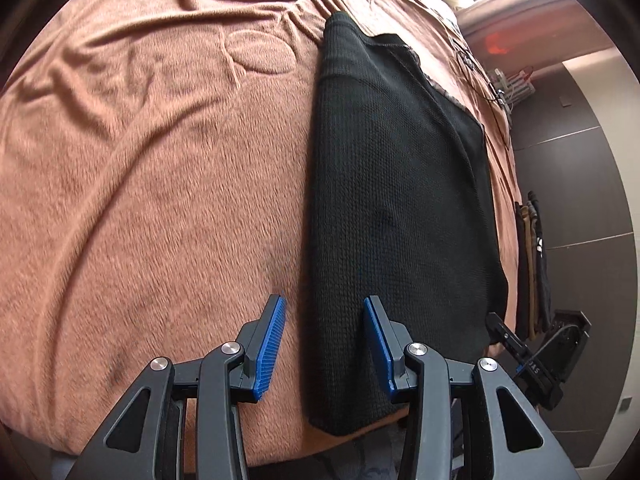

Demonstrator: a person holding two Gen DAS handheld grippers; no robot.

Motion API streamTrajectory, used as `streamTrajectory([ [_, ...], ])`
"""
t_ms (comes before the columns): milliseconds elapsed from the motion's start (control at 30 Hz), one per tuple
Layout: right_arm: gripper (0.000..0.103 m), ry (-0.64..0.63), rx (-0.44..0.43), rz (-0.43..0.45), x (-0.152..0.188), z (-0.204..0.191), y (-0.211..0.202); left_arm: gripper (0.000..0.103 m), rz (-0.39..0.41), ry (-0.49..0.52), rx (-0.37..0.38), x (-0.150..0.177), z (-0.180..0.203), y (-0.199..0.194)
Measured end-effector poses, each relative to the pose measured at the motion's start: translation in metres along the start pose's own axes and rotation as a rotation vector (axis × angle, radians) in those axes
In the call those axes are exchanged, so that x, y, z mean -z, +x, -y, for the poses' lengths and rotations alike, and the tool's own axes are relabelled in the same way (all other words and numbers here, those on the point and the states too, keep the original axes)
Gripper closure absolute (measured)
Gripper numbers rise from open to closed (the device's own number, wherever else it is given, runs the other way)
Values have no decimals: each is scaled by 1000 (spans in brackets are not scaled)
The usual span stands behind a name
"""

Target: Fold small clothes

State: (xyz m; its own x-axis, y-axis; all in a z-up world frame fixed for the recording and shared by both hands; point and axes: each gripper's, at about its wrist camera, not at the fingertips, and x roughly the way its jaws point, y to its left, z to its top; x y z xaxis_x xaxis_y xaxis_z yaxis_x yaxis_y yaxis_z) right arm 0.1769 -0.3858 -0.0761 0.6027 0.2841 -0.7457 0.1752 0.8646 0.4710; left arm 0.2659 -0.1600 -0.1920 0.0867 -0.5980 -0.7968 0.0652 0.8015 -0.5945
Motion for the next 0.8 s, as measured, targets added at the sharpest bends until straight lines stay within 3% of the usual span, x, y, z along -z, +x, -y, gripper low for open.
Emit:
streamTrajectory([
  [100, 71, 0, 4, 4, 2, -2, 1, 62, -16, 0, 33, 9, 2, 1],
  [267, 78, 15, -6, 4, 6, -2, 2, 74, -47, -41, 95, 21, -3, 5],
  [333, 79, 16, -6, 4, 7, -3, 2, 88, -44, -43, 105, 23, -5, 4],
  [400, 83, 24, -8, 5, 8, -3, 2, 93, -51, -61, 136, 23, -9, 3],
  [800, 89, 21, -73, -25, 18, -17, -2, 96, -24, 2, 110, 20, -9, -35],
])
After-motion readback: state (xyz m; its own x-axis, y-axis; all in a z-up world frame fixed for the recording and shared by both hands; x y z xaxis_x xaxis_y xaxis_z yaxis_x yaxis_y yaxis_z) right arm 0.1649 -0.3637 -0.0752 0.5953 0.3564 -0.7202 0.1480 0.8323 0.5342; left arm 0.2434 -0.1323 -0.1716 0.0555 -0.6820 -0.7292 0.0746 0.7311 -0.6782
